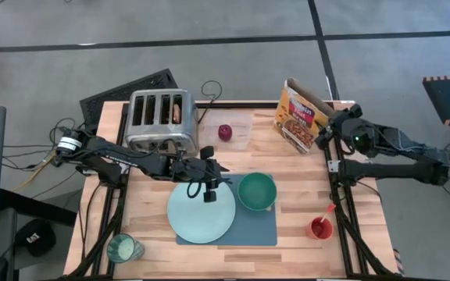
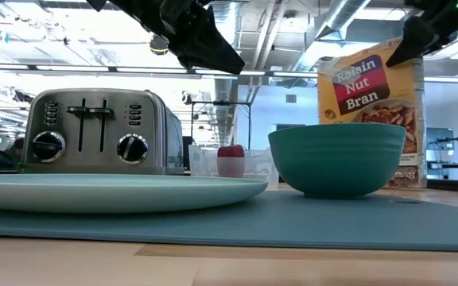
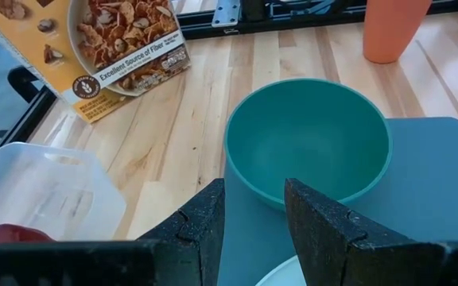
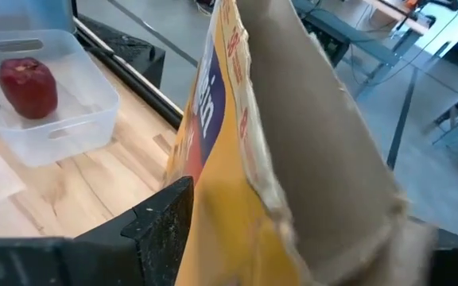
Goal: Arrange a breakfast setting
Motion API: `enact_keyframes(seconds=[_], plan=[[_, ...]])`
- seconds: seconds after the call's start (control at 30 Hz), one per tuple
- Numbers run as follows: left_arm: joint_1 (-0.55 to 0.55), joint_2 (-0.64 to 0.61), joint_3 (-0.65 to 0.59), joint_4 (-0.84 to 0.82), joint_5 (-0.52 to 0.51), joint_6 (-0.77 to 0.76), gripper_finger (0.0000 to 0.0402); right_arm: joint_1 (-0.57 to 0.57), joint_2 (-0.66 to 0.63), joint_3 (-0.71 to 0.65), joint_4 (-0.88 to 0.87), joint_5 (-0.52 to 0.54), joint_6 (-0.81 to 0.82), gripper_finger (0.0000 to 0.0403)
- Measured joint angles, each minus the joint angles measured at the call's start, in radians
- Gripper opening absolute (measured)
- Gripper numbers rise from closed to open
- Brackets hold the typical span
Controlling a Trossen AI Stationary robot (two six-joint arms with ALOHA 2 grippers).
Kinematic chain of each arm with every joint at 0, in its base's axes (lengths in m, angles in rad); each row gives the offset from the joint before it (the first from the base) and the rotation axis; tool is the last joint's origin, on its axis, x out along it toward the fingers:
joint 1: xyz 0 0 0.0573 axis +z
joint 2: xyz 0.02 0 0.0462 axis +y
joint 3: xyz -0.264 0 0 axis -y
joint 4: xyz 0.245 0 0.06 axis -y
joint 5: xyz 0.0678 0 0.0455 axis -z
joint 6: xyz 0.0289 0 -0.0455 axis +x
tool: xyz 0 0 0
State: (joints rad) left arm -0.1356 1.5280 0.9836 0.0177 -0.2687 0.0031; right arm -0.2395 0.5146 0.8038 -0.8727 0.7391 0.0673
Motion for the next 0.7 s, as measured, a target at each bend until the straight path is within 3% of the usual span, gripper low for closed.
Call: enact_keyframes(seconds=[0.17, 0.4, 0.57, 0.7], plan=[[0.000, 0.000, 0.000, -0.001, 0.000, 0.000, 0.0119, -0.140, 0.031, -0.081, 0.128, -0.137, -0.075, 0.0287], [0.000, 0.000, 0.000, -0.006, 0.000, 0.000, 0.0119, -0.258, 0.122, -0.091, 0.201, -0.289, -0.103, 0.0286], [0.000, 0.000, 0.000, -0.006, 0.000, -0.001, 0.0119, -0.284, 0.178, -0.091, 0.234, -0.304, -0.146, 0.0282], [0.000, 0.000, 0.000, -0.006, 0.000, -0.001, 0.0119, -0.287, 0.220, -0.089, 0.245, -0.305, -0.150, 0.0254]])
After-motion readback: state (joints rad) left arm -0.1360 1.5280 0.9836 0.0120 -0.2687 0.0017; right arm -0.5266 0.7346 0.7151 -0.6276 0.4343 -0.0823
